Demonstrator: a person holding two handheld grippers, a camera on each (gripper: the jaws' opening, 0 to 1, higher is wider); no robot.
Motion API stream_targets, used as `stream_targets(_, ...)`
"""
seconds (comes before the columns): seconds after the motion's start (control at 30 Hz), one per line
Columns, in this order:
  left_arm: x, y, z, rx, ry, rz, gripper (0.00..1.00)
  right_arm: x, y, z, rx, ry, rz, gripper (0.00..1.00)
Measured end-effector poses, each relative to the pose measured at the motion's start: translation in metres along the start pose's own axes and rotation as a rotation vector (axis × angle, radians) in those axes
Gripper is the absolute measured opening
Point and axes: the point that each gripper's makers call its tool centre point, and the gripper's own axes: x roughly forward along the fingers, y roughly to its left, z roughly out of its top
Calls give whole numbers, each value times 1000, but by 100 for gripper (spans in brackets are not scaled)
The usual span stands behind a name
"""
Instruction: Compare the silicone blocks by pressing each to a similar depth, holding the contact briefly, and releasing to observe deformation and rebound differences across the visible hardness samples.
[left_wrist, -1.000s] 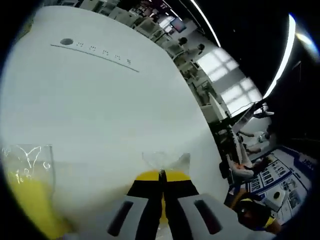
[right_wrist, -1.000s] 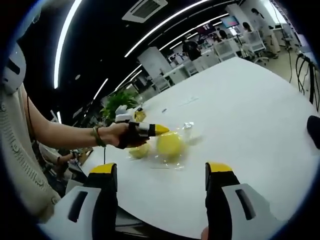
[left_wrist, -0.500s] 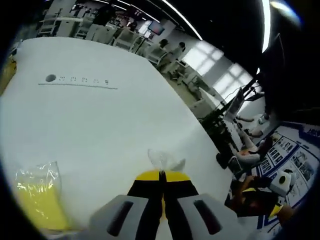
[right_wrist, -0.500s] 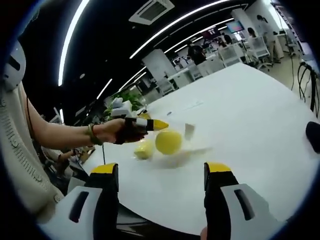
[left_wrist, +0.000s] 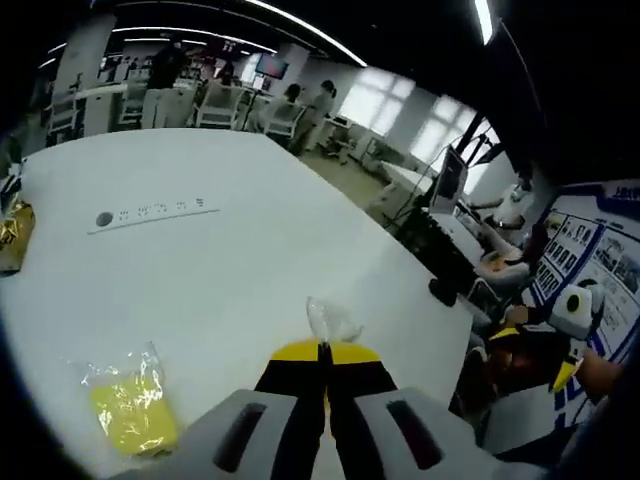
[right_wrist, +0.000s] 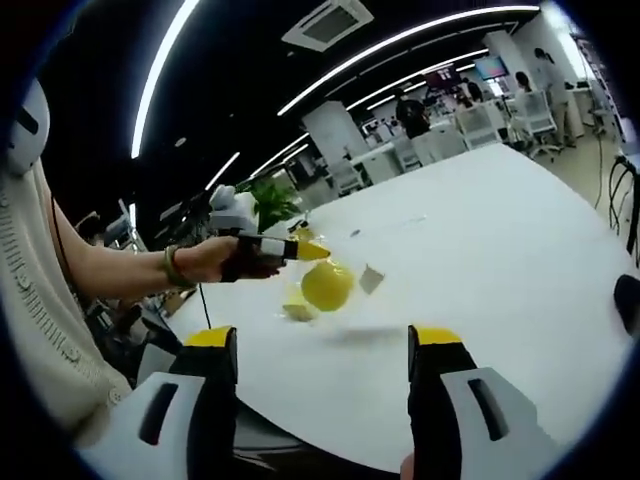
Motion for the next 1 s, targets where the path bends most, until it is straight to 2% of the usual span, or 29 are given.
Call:
stream_targets(0.27, -38, -7, 14, 8, -59, -5, 0, 22, 17, 6, -74, 34, 63, 67)
stream_targets(0.57, -76, -20, 25, 32, -116, -11, 0, 55, 24, 0, -123, 98, 123, 72)
stream_targets(0.7, -85, -23, 27, 75, -120, 0, 0, 69, 26, -5, -137, 127, 148, 72)
stream_targets(0.83, -93, -22, 26, 111, -107, 14, 0, 78, 19, -13, -179, 172, 145, 71)
stream_targets(1.0, -101, -22, 26, 115, -104, 13, 0, 92, 16, -18, -183, 201, 173, 72)
